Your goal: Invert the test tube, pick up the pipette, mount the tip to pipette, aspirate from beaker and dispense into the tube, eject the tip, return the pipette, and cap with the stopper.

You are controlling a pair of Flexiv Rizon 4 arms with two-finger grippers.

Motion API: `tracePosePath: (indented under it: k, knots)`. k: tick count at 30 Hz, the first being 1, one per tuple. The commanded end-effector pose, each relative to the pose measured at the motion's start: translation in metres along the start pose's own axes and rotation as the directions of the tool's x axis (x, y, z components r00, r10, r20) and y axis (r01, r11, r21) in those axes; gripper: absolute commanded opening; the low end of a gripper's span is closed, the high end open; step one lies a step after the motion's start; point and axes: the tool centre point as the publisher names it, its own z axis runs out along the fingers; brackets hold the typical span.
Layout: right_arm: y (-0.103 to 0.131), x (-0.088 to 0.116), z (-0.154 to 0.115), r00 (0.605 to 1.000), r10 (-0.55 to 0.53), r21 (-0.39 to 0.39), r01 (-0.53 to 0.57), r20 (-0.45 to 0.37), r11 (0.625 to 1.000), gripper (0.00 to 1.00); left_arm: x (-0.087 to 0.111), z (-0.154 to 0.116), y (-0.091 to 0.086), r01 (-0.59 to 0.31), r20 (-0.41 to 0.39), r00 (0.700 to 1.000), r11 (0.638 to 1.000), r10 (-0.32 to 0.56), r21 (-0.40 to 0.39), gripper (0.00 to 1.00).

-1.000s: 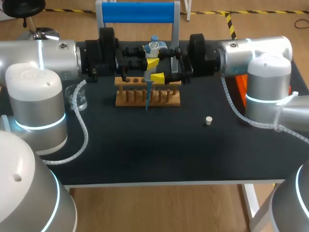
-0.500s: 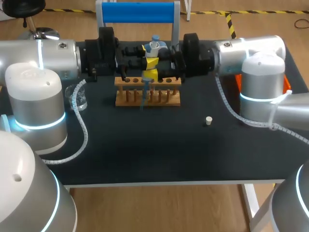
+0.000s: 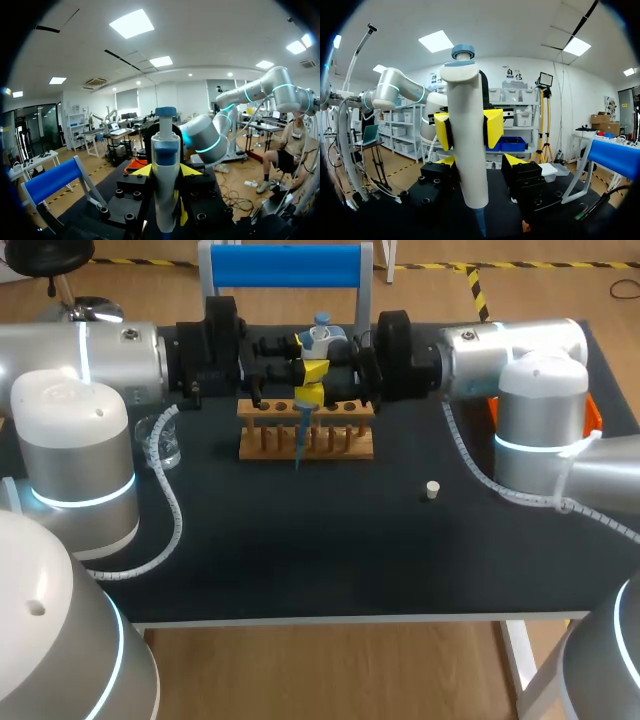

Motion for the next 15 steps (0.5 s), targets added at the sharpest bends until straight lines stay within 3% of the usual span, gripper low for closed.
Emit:
tracePosePath:
  k: [1, 10, 12, 15]
  knots:
    - [-0.0024, 0.0014, 0.0000, 1.000, 0.000, -0.013, -0.001, -0.004, 1.000, 0.49, 0.0001, 0.0005, 0.0002, -0.001, 0.001, 1.000, 1.000, 0.001, 0.001, 0.00]
    - [-0.0040, 0.0050, -0.0013, 1.000, 0.007, -0.036, -0.008, -0.014, 0.999, 0.39, 0.0001, 0.0005, 0.0002, -0.001, 0.001, 1.000, 1.000, 0.001, 0.001, 0.00]
    - [-0.0041, 0.0054, -0.0020, 1.000, 0.009, -0.040, -0.010, -0.015, 0.999, 0.28, 0.0001, 0.0005, 0.0002, -0.001, 0.001, 1.000, 1.000, 0.001, 0.001, 0.00]
    - [-0.0036, 0.0058, -0.0033, 1.000, 0.009, -0.043, -0.010, -0.015, 0.999, 0.00, 0.0001, 0.0005, 0.0002, -0.001, 0.001, 1.000, 1.000, 0.001, 0.001, 0.00]
